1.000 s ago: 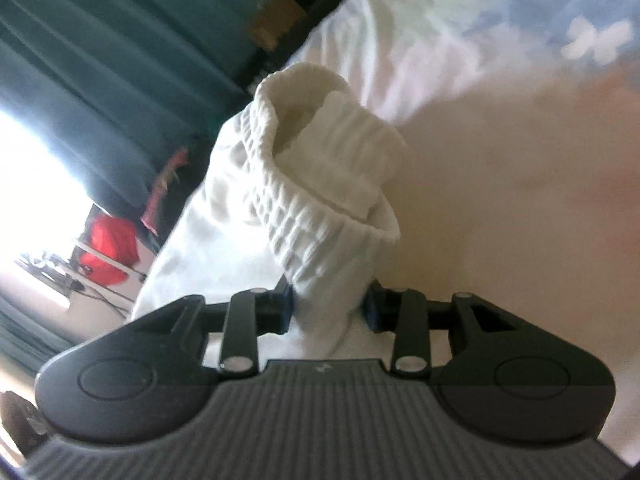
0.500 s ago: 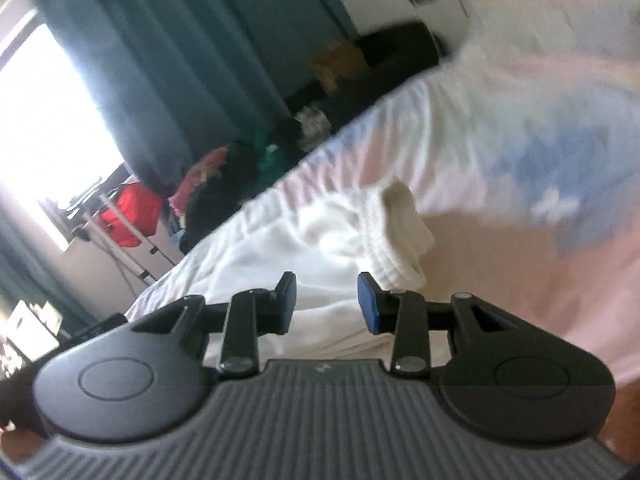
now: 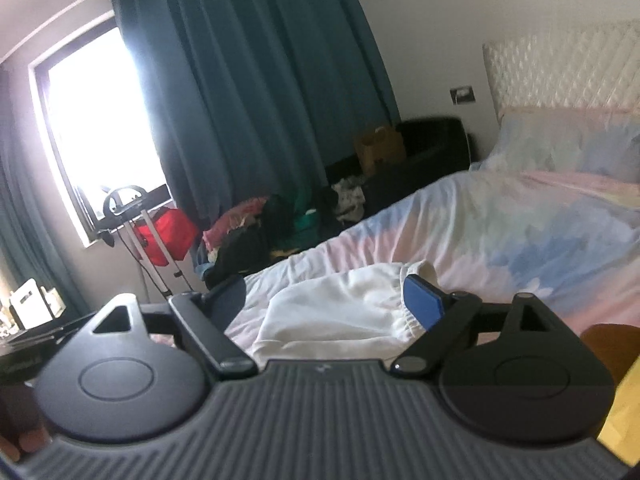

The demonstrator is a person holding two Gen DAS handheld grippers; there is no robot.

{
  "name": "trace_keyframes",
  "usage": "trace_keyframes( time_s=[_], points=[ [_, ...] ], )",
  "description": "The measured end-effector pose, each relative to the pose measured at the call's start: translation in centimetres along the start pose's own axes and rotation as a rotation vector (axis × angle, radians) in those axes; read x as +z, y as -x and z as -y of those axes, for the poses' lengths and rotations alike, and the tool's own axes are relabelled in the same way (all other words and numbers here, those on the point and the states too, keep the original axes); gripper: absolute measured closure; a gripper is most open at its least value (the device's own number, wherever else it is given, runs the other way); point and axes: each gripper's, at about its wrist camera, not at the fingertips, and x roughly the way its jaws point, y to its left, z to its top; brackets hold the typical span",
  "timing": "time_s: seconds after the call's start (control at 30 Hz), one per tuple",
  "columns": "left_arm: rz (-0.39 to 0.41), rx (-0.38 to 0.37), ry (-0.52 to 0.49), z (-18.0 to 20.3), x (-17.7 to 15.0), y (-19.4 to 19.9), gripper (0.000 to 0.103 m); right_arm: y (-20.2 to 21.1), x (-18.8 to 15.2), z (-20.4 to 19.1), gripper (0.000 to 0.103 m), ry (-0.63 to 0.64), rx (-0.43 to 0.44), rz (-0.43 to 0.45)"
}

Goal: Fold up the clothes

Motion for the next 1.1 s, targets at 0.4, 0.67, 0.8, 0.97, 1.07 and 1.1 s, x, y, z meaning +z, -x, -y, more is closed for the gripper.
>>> trace_keyframes(
  time_s=[0.4, 0.67, 0.8, 0.97, 1.07, 1.1],
  points=[
    [0.035, 0.051, -0.014, 1.0, -2.8, 9.3, 0.000, 6.2, -4.1, -3.3, 0.016, 0.103, -0.016, 0.094],
    [0.062, 0.072, -0.026, 1.2, -4.8, 9.7, 0.000, 7.1, -6.6, -4.6, 0.016, 0.197, -0.036, 0.139],
    [0.054, 0.070, -0.025, 0.9, -6.1, 8.9, 0.000, 6.5, -7.9, -4.4, 0.016, 0.207, -0.042, 0.124],
    [0.051, 0.102, -0.029, 0.5, -8.0, 7.4, 0.000, 5.0, -9.8, -3.9, 0.016, 0.224, -0.052, 0.109],
    [0.035, 0.109, -0.023, 0.3, -8.9, 6.2, 0.000, 4.0, -11.0, -3.7, 0.016, 0.239, -0.059, 0.106],
    [0.030, 0.108, -0.020, 0.2, -9.2, 5.9, 0.000, 3.7, -11.4, -3.6, 0.016, 0.244, -0.061, 0.105]
  ],
)
